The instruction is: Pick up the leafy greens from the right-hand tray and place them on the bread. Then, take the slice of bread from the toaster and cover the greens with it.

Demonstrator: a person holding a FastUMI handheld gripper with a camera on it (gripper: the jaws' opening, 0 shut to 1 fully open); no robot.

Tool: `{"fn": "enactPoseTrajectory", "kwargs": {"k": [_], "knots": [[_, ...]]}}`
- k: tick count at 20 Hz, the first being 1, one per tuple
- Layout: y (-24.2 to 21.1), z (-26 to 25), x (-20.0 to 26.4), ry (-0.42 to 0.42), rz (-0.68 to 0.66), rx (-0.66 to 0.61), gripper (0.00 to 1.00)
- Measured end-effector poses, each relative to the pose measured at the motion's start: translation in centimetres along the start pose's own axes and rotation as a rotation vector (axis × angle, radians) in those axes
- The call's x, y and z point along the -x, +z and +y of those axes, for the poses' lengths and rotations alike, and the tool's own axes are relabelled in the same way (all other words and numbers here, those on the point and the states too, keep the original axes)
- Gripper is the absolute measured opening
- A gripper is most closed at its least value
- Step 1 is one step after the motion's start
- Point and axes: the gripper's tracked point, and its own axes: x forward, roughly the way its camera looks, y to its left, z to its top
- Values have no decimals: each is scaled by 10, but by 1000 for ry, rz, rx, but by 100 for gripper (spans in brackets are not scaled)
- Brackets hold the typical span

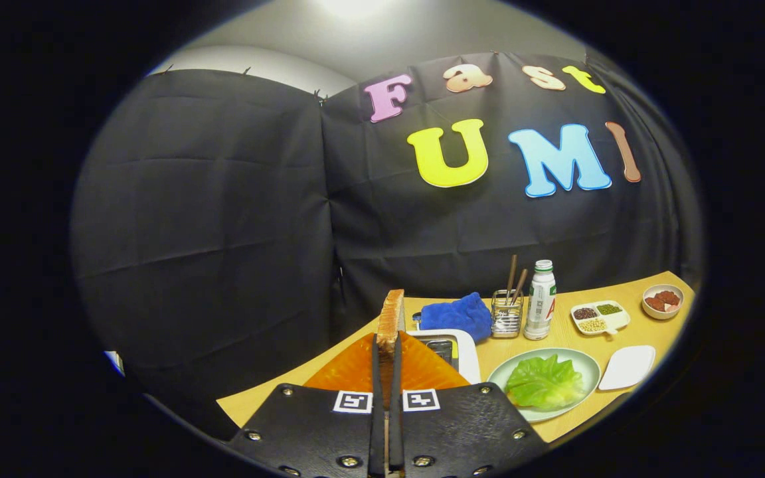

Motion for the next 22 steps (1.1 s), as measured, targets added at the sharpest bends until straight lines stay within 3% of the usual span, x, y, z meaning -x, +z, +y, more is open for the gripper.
{"fn": "enactPoseTrajectory", "kwargs": {"k": [7,10,15,22], "knots": [[53,-28,31,15,-29,-27,2],[67,-60,42,-27,-48,4,2],[54,-119,43,-84,-32,48,2],[4,-177,21,-70,4,100,3]]}}
